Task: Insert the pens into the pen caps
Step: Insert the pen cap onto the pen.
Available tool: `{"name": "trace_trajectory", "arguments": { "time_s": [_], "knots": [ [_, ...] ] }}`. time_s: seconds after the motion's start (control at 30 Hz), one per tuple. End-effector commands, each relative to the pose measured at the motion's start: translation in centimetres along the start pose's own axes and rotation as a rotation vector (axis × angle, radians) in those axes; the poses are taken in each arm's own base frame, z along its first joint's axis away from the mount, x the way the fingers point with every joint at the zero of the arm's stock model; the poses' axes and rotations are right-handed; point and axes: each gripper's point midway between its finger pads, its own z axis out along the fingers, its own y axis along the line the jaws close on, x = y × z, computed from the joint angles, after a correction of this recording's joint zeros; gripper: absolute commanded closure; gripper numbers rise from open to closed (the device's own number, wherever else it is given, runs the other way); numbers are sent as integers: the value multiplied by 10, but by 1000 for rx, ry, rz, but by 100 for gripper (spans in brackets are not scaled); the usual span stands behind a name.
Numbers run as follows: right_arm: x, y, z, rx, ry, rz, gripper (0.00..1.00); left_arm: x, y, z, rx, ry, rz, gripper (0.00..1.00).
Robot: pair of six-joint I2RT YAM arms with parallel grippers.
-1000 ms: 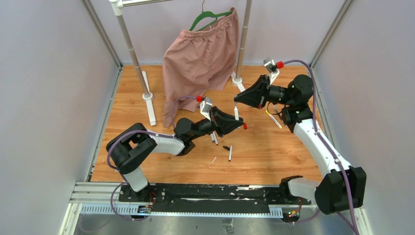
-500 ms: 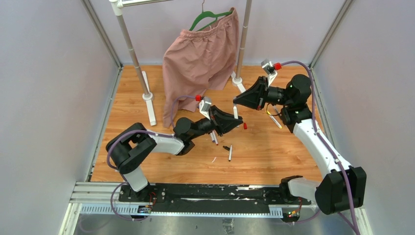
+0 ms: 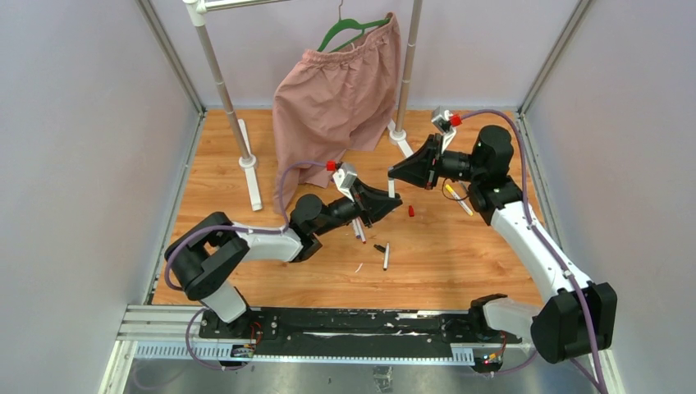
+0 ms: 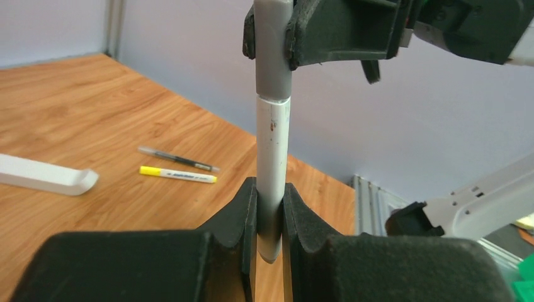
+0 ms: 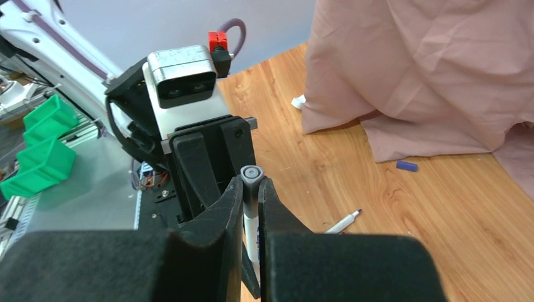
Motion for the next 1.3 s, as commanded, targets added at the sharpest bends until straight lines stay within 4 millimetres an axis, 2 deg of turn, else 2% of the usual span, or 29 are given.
{"name": "trace_trajectory", "arguments": {
  "time_s": [0.0,0.13,0.3,0.67,0.8,1.0,1.17,1.27],
  "knots": [
    [17,-2,5,34,31,-6,100,-25,30,-4,-191,-57,105,100],
    [34,-13,13,74,26,32,100,-33,39,-6,-258,-82,136,100],
    [43,-9,23,35,32,41,100,-31,33,-5,-218,-85,148,100],
    [17,-1,10,32,24,-38,76,1,24,-9,-106,-14,182,100],
    [9,2,4,30,20,-67,66,5,23,-11,-97,-5,176,100],
    [3,6,-2,23,20,-98,55,10,23,-13,-92,6,173,100],
    [1,6,-9,17,33,-154,41,16,18,-18,-65,20,170,100],
    [0,8,-10,0,40,-198,38,20,12,-18,-28,30,164,100]
  ]
}}
